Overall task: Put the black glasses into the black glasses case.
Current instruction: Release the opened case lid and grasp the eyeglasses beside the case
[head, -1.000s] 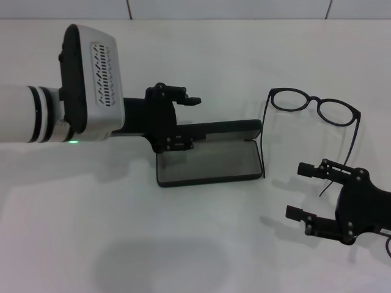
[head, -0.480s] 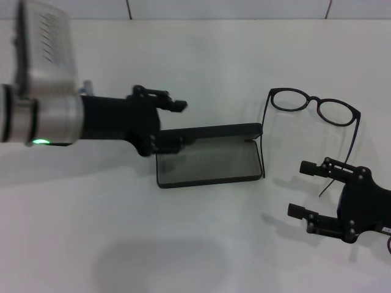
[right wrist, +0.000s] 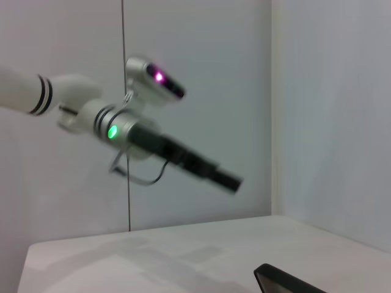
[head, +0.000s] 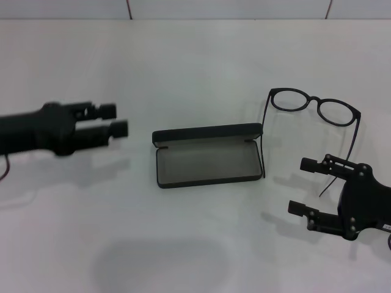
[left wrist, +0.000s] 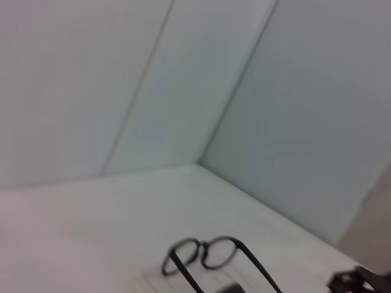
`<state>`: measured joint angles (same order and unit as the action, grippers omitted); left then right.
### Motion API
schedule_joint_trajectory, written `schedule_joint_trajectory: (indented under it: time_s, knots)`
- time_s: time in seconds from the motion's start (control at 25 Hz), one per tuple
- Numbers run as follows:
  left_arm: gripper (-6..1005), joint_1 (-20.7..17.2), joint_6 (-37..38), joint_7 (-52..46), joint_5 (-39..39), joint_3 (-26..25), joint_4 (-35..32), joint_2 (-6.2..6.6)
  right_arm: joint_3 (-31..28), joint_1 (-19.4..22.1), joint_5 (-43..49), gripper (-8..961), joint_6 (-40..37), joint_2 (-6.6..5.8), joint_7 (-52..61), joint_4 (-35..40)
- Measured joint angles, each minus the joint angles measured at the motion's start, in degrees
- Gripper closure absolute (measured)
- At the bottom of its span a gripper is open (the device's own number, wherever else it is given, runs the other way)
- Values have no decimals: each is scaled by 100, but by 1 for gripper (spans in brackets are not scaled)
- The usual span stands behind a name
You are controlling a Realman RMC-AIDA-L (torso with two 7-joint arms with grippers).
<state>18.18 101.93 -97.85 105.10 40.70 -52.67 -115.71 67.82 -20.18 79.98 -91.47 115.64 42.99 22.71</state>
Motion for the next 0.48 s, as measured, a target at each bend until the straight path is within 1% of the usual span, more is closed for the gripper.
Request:
schedule_joint_trajectory:
  time_s: [0.04, 0.08, 0.12, 0.2, 0.32, 0.36, 0.48]
  knots:
    - [367, -73, 79, 241, 7, -4, 200, 57, -2, -1, 0, 205, -9, -2, 2, 3]
    - [367, -159, 135, 536, 19, -9, 334, 81, -4, -2, 0, 205, -12, -5, 3, 3]
    - [366, -268, 159, 838, 47, -9, 404, 73, -5, -2, 0, 205, -14, -6, 4, 0]
    - [364, -542, 143, 1630, 85, -23, 450, -22, -5, -2, 0, 205, -8, -7, 5, -26]
    - [361, -827, 64, 2500, 181, -24, 557, -138, -6, 40, -1, 205, 6, -5, 6, -45]
    - [360, -878, 12, 2801, 380, -25, 641, -193, -6, 72, -1, 205, 9, -3, 3, -52]
    - [309, -903, -90, 3092, 836, -45, 730, -265, -12, 133, -1, 205, 35, -1, -31, -173]
